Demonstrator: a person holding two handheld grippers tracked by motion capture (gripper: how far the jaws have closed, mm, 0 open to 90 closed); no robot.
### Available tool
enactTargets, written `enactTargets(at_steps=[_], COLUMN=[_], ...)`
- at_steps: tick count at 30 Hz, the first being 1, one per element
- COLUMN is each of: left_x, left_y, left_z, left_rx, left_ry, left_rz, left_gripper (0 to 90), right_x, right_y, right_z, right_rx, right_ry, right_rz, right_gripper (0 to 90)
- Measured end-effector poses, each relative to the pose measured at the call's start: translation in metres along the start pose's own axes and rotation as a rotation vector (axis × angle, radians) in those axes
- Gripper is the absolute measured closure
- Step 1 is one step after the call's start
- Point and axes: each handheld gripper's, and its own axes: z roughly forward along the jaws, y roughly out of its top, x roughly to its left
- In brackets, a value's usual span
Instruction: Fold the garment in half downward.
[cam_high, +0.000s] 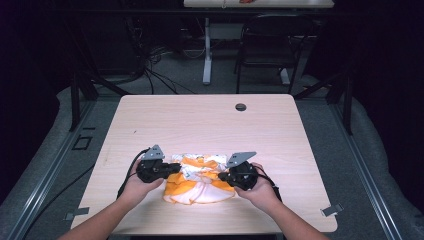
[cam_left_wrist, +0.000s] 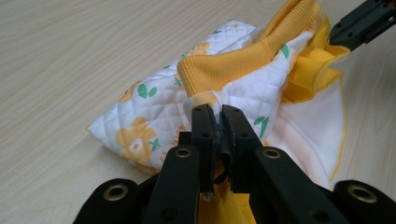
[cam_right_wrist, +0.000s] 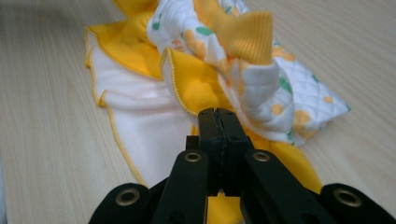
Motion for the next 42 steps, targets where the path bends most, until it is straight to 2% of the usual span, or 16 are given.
enactTargets(at_steps=[3,10,16,20,22,25,29,31,33,37,42], left_x=[-0.001,-0.006,-0.011,-0.012,-0.011,-0.005,0.005,0.007,0.005,-0.006,-0.013], left_y=[0.000,-0.004,-0.007,-0.003,0.001,0.006,0.007,0.006,0.006,0.004,-0.002], left_z=[-0.001,-0.006,-0.010,-0.018,-0.023,-0.027,-0.022,-0.016,-0.012,-0.009,-0.010], left_rx=[-0.001,-0.015,-0.020,-0.058,-0.082,-0.091,-0.064,-0.045,-0.029,-0.015,0.017], left_ry=[-0.007,-0.044,-0.061,-0.063,-0.049,-0.013,0.024,0.022,0.003,-0.030,-0.052], left_rz=[0.002,0.002,0.013,0.002,-0.001,-0.010,-0.046,-0.057,-0.051,-0.025,-0.021], left_gripper=[84.2,84.1,83.1,76.8,75.6,77.4,85.8,89.3,89.7,89.8,89.8], right_x=[0.002,-0.002,-0.002,-0.004,-0.006,-0.012,-0.025,-0.031,-0.033,-0.027,-0.011], right_y=[-0.005,-0.016,-0.011,-0.004,0.000,0.004,0.011,0.015,0.018,0.023,0.021], right_z=[0.003,0.008,-0.009,-0.020,-0.022,-0.022,-0.016,-0.011,-0.005,0.002,0.001], right_rx=[0.027,0.054,-0.009,-0.050,-0.057,-0.073,-0.074,-0.077,-0.084,-0.078,-0.066], right_ry=[0.004,-0.001,-0.001,-0.014,-0.029,-0.057,-0.086,-0.080,-0.057,-0.022,0.013], right_rz=[-0.004,0.027,0.038,0.042,0.039,0.048,0.072,0.084,0.091,0.066,0.021], right_gripper=[89.6,88.6,88.7,88.8,88.9,89.2,89.5,89.5,89.5,89.5,89.6])
